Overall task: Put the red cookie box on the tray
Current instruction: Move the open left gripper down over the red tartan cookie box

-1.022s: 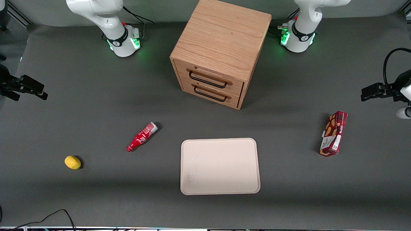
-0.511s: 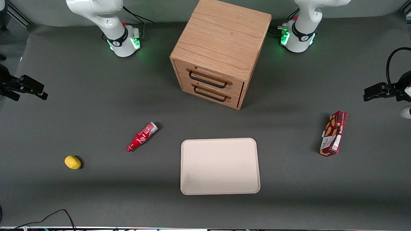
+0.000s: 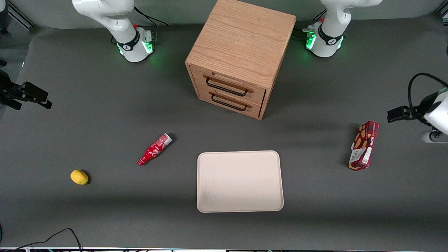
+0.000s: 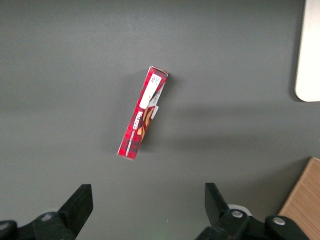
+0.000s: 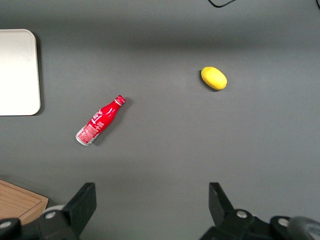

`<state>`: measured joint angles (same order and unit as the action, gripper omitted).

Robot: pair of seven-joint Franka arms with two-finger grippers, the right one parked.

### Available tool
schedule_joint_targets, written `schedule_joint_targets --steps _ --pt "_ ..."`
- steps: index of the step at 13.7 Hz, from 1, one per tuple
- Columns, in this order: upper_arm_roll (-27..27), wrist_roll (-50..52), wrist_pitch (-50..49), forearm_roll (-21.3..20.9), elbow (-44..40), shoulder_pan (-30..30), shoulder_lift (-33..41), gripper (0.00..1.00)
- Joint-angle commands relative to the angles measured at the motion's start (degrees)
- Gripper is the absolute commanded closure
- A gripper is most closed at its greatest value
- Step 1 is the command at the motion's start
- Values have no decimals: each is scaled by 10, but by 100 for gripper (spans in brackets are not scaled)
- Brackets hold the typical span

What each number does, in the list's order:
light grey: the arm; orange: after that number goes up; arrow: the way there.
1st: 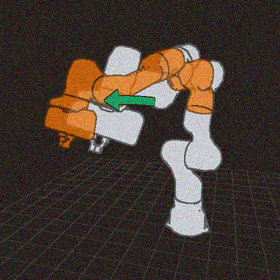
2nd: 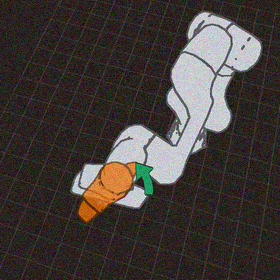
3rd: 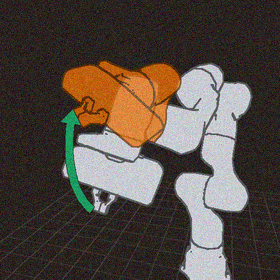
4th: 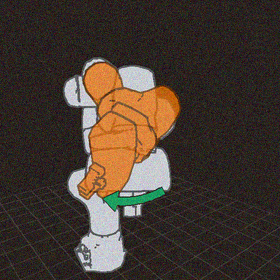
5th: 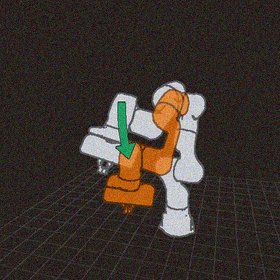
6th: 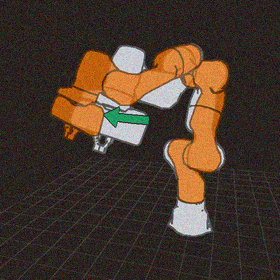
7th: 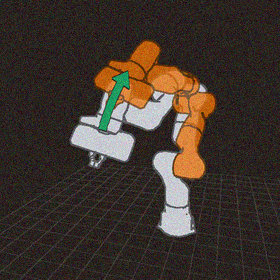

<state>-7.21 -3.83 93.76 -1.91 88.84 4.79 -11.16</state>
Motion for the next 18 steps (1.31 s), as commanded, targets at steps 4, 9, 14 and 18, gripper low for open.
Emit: schedule_joint_targets --steps 4,9,14,18 --pt "1 -54 235 10 202 -21 14 0" --pt "2 -143 375 22 276 -36 -34 0" --pt "1 -234 421 56 276 -42 -75 0" --pt "4 -268 444 72 276 -50 -102 0"
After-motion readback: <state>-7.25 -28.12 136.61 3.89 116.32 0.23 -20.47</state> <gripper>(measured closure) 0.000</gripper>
